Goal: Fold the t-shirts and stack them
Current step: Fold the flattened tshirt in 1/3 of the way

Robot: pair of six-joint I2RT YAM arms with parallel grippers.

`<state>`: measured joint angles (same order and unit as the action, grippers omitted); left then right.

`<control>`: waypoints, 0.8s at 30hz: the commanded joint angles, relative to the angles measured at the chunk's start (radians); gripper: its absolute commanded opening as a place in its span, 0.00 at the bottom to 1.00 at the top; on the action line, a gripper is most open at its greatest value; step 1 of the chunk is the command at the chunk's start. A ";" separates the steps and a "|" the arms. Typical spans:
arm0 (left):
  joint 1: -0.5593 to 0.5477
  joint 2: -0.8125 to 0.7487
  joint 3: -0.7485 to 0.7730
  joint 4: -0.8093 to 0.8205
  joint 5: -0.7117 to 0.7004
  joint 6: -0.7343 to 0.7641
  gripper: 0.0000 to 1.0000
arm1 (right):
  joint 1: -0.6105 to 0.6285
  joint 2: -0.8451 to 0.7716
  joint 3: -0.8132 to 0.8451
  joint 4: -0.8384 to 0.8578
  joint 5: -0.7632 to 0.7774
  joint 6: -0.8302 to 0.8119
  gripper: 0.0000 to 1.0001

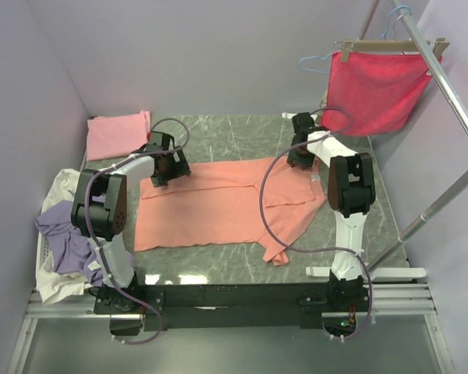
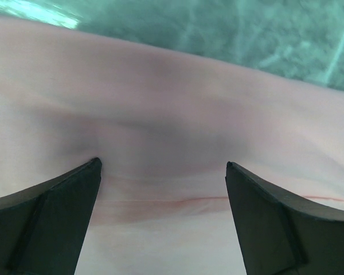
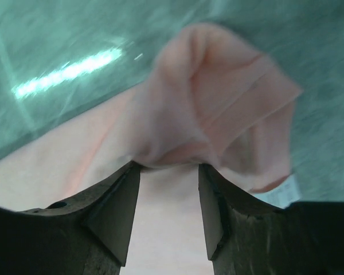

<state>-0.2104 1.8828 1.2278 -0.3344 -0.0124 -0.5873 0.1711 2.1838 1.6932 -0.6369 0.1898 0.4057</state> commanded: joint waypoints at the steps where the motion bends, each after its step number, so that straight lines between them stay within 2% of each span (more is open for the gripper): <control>1: 0.084 0.041 -0.004 -0.026 -0.051 0.014 0.97 | -0.076 0.011 0.045 -0.034 0.037 -0.011 0.52; 6: 0.103 0.090 0.048 -0.026 -0.034 0.023 0.95 | -0.117 0.019 0.052 -0.035 0.031 -0.018 0.52; 10: 0.101 0.099 0.085 -0.028 -0.032 0.020 0.93 | -0.113 -0.016 0.017 0.017 -0.053 -0.048 0.55; 13: 0.101 0.035 0.073 0.015 -0.023 0.014 0.95 | -0.098 -0.122 -0.085 0.123 -0.107 -0.065 0.59; 15: 0.097 -0.025 0.067 0.028 -0.024 0.014 0.96 | -0.085 -0.238 -0.185 0.213 -0.096 -0.073 0.60; 18: 0.086 -0.126 0.049 0.049 -0.043 0.014 0.98 | -0.061 -0.376 -0.272 0.258 -0.078 -0.074 0.62; 24: 0.051 -0.338 -0.053 0.029 -0.058 -0.006 1.00 | -0.030 -0.568 -0.415 0.205 -0.107 -0.039 0.65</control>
<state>-0.1287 1.7092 1.2274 -0.3176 -0.0383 -0.5873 0.1234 1.7470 1.3453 -0.4484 0.1036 0.3450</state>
